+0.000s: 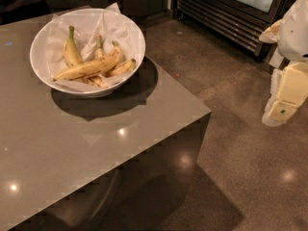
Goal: Pick banana from white bowl
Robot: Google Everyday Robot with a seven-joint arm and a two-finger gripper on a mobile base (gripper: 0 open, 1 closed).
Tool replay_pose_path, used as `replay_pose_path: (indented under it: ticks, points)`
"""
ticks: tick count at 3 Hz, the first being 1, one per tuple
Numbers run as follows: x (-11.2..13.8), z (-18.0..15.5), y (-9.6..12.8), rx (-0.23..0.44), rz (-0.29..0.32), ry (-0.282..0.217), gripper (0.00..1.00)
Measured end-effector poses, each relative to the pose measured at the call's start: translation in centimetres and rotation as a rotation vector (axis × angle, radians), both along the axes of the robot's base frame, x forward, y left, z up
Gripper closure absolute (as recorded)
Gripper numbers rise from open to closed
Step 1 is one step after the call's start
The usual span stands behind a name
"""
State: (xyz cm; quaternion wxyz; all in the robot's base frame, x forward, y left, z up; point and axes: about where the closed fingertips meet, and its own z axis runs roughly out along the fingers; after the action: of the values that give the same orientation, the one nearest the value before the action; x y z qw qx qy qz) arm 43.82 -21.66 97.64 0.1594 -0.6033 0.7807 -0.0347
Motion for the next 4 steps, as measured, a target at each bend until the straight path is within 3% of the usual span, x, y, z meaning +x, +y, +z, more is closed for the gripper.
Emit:
replay_pose_path:
  ticks: [2, 3, 4]
  points:
    - [3.4, 1.8, 1.7, -0.048, 0.028, -0.009, 0.0]
    - [5.8, 2.5, 3.4, -0.096, 0.078, -0.016, 0.0]
    - [6.4, 2.7, 3.8, -0.093, 0.084, -0.034, 0.0]
